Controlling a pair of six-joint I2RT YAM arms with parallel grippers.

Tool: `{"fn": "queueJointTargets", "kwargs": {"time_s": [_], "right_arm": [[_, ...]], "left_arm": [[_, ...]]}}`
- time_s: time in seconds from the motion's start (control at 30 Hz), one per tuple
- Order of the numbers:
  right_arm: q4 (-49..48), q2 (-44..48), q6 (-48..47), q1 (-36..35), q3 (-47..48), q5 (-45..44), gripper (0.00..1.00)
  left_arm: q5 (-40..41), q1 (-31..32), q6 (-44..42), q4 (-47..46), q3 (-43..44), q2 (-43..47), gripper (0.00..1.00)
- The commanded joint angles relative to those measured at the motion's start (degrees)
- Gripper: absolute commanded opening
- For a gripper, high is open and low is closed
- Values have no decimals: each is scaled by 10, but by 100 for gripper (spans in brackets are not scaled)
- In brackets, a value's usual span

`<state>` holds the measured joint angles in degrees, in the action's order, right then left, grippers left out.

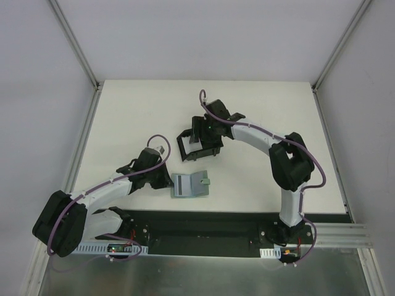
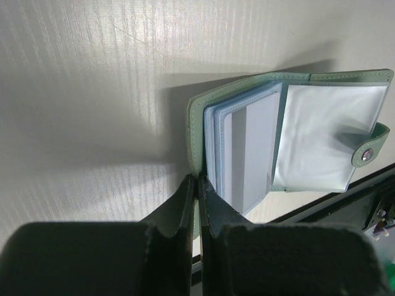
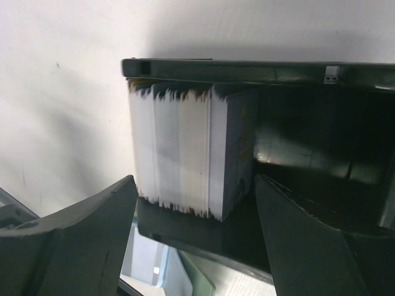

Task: Put the credit cards into the card holder
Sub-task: Pick up the credit card from the storage box.

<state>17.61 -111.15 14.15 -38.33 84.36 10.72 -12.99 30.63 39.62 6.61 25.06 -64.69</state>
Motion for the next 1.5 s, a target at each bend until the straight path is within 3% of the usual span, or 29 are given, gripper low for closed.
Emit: {"fn": "queueJointTargets", "kwargs": {"time_s": [0.0, 0.37, 0.67, 1.47], "right_arm": [[3, -18, -12, 4, 35, 33, 80], [-20, -66, 13, 17, 50, 87, 81], [-44, -23, 12, 25, 18, 79, 82], [-1, -81, 13, 28, 65, 126, 85]], "left_arm": [[-6, -2, -10, 8, 20, 10, 0], [-6, -2, -13, 9, 20, 7, 0], [-5, -2, -15, 9, 17, 6, 0], [-4, -2, -16, 9, 17, 4, 0]]}}
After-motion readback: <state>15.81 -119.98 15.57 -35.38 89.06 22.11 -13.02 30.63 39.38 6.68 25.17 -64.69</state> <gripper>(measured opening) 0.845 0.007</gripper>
